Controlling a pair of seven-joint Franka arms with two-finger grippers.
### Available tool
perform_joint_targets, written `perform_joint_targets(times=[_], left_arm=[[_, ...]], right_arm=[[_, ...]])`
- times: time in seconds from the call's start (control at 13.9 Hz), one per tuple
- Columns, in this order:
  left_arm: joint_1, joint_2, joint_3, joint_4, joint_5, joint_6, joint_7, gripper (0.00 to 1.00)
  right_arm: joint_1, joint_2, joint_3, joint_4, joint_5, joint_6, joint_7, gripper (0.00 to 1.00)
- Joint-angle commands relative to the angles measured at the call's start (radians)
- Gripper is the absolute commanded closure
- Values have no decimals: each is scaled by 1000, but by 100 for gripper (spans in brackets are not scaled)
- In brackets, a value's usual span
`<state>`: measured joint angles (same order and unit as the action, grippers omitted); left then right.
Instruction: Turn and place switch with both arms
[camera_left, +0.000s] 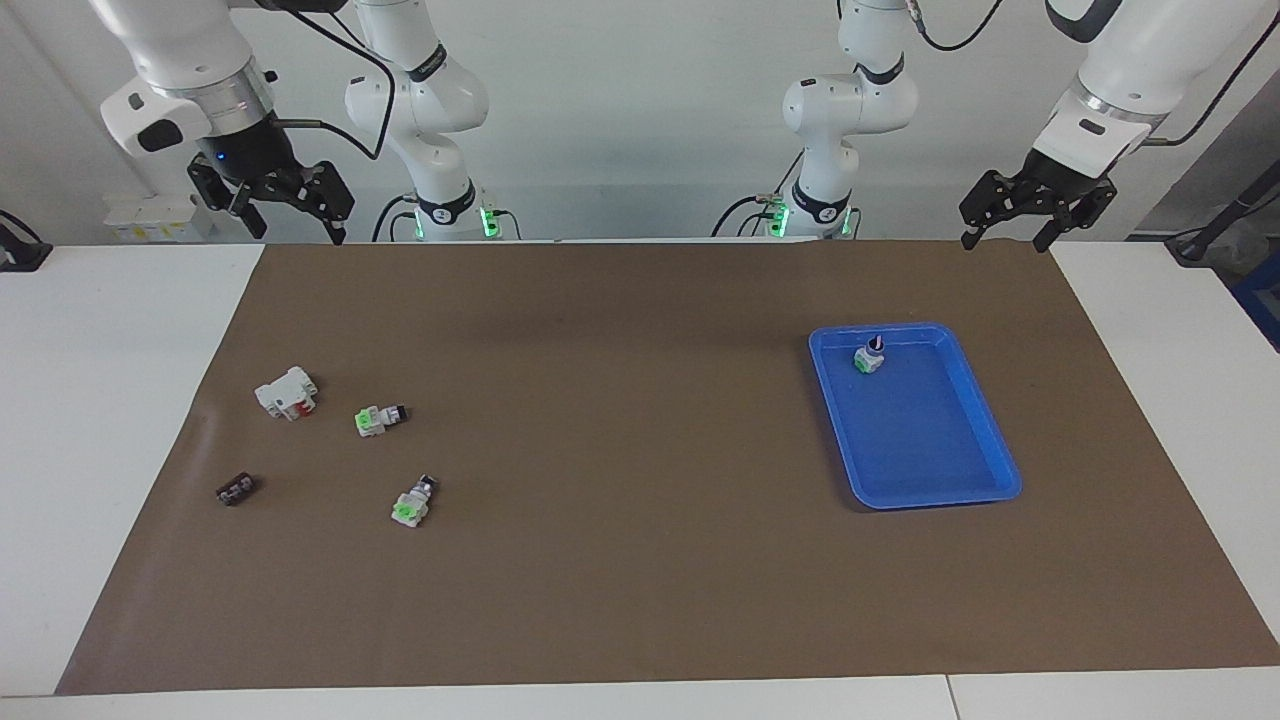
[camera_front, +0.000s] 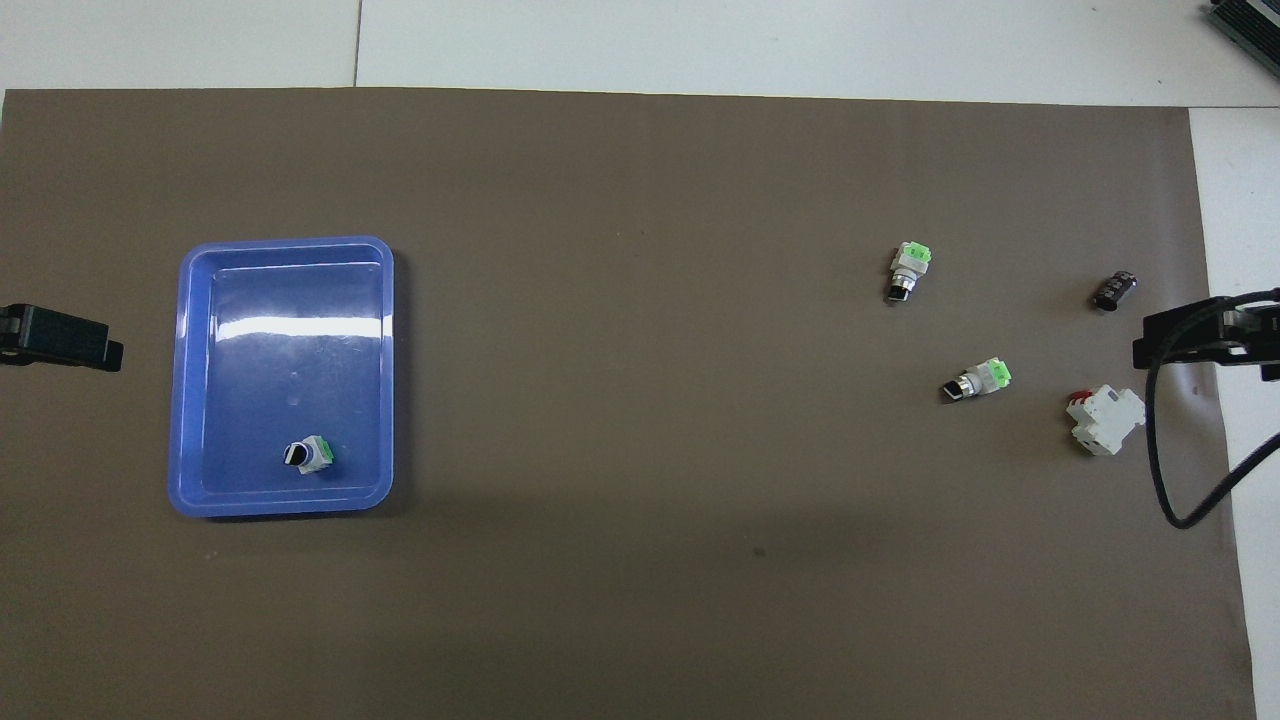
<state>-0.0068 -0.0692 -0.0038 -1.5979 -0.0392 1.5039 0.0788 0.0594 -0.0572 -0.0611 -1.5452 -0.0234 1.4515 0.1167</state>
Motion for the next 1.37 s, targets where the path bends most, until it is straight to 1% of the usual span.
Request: perform_joint_targets(times=[0.0, 0.14, 0.29, 0.43, 0.58, 0.94, 1.01, 1.08, 1.15, 1.3], left_arm=[[4, -27, -2, -28, 13, -1, 6, 0], [4, -27, -2, -28, 13, -1, 6, 0], [4, -27, -2, -28, 13, -1, 6, 0], [4, -27, -2, -28, 13, -1, 6, 0], [4, -27, -2, -28, 13, -1, 6, 0], [4, -27, -2, -28, 13, -1, 6, 0], [4, -27, -2, -28, 13, -1, 6, 0], [4, -27, -2, -28, 13, -1, 6, 0], [4, -27, -2, -28, 13, -1, 6, 0], [4, -27, -2, -28, 13, -1, 6, 0]], right_arm=[[-4, -16, 1, -16, 14, -10, 1, 0], [0, -21, 1, -18, 14, -14, 4, 0], [-7, -20, 1, -18, 14, 15, 0, 0], [-4, -21, 1, -21, 14, 1, 7, 0], [-6, -21, 1, -24, 14, 29, 4, 0], [-1, -24, 1, -29, 14, 20, 9, 0], [-1, -29, 0, -42, 14, 21, 11, 0], [-1, -48, 1, -76, 14, 29, 12, 0], [2, -52, 1, -88, 14, 47, 12, 0], [4, -33, 1, -104, 14, 120, 29, 0]])
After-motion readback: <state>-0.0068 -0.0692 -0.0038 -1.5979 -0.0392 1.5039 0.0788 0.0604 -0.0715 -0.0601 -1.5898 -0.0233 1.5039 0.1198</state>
